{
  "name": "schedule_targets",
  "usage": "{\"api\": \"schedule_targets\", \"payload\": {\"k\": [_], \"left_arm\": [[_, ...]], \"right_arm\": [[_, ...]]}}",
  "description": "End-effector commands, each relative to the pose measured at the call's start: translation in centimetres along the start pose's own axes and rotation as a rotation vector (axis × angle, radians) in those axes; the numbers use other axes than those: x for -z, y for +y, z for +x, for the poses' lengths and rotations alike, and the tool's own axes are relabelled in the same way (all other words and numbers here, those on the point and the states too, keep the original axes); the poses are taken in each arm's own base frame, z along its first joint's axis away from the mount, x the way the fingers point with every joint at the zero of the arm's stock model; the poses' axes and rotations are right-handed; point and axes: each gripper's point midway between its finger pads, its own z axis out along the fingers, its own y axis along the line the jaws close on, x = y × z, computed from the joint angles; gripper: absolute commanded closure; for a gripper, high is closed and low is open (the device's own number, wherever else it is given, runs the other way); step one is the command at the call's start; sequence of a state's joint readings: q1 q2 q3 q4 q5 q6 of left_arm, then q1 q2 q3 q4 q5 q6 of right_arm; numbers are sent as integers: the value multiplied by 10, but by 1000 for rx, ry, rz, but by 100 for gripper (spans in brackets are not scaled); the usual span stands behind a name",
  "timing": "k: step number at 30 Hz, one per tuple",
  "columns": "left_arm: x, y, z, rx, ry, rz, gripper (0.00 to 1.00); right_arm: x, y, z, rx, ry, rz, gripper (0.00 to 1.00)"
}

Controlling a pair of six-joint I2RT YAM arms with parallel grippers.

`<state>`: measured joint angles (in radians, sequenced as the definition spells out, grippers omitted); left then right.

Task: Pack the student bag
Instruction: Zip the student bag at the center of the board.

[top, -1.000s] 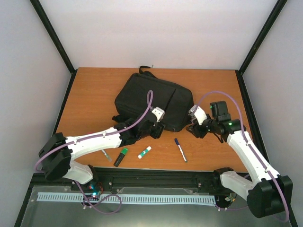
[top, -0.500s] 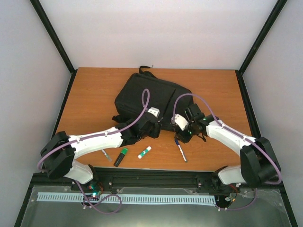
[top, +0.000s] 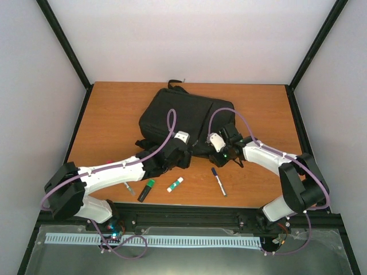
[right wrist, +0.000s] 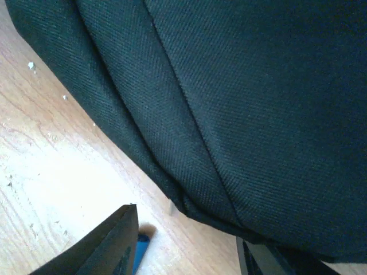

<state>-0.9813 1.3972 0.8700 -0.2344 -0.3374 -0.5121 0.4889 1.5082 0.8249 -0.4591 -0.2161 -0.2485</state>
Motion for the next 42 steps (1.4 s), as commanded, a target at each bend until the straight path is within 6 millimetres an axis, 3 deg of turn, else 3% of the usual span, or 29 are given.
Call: {"api": "schedule_targets", "payload": {"k": [1, 9, 16, 20, 23, 29, 37, 42], "left_arm": [[4, 7, -9, 35, -31, -16, 35], [3, 8, -4, 37, -28, -15, 35], [3, 12, -1, 44, -33, -22, 35], [6, 13, -3, 46, -37, -26, 35], [10, 16, -4, 46, -46, -32, 35], [13, 17, -7, 52, -58, -33, 34], [12, 16, -5, 61, -53, -22, 34], [17, 20, -3, 64, -58, -28, 34]], "right_arm": [[2, -8, -38, -14, -118, 35, 54], [-1, -8, -38, -12, -118, 27, 72], [6, -4, -44, 5, -158, 14, 78], [14, 1, -39, -12, -134, -2, 77], [28, 5, -33, 2, -120, 0, 67], [41, 14, -21, 36, -100, -16, 68], [19, 16, -40, 26, -78, -7, 70], [4, 21, -40, 38, -34, 0, 72]]}}
